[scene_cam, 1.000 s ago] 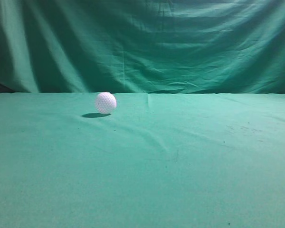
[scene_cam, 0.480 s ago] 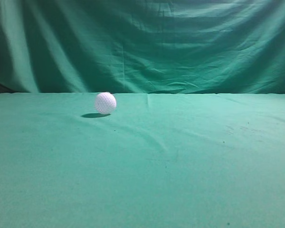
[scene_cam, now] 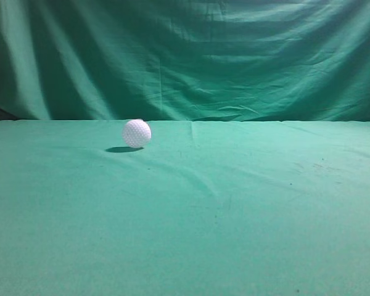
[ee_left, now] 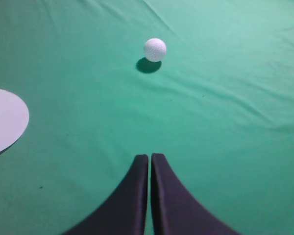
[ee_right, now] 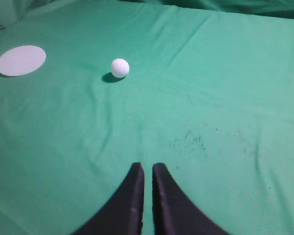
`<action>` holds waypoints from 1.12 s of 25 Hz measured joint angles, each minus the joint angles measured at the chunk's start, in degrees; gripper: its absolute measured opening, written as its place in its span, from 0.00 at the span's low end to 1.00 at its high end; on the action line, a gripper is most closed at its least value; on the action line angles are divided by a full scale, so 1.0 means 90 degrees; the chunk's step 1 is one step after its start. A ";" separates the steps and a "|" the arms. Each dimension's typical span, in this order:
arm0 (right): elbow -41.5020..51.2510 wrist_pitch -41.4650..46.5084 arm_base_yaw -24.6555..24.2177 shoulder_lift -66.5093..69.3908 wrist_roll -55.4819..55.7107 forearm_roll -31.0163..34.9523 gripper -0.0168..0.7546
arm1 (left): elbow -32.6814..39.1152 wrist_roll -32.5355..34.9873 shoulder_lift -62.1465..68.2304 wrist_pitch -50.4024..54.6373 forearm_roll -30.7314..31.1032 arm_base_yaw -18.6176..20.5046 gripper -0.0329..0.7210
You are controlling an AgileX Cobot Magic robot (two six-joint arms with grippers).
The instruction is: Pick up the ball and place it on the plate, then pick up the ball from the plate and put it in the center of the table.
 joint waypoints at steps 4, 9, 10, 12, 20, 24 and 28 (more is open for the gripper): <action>0.0218 -0.0198 0.0000 0.0000 0.0024 0.0000 0.09 | 0.0294 0.0016 0.0084 -0.0430 0.0110 0.0000 0.04; 0.0501 -0.0407 0.0000 0.0000 0.0033 0.0000 0.09 | 0.0306 0.0016 0.0099 -0.0608 0.0185 0.0000 0.04; 0.0511 -0.0440 0.0000 0.0000 0.0033 0.0015 0.09 | 0.0306 0.0016 0.0099 -0.0665 0.0185 0.0000 0.04; 0.0511 -0.0553 0.0000 0.0000 0.0033 0.0183 0.09 | 0.0306 0.0016 0.0099 -0.0746 0.0185 0.0000 0.04; 0.0511 -0.0786 0.0000 0.0000 0.0039 0.0299 0.09 | 0.0306 0.0003 0.0099 -0.0746 0.0161 0.0000 0.04; 0.0511 -0.0618 0.0000 0.0000 0.0039 0.0299 0.09 | 0.0306 0.0003 0.0099 -0.0746 0.0161 0.0000 0.04; 0.0511 -0.0525 0.0000 0.0000 0.0039 0.0140 0.09 | 0.0306 0.0003 0.0099 -0.0746 0.0161 0.0000 0.04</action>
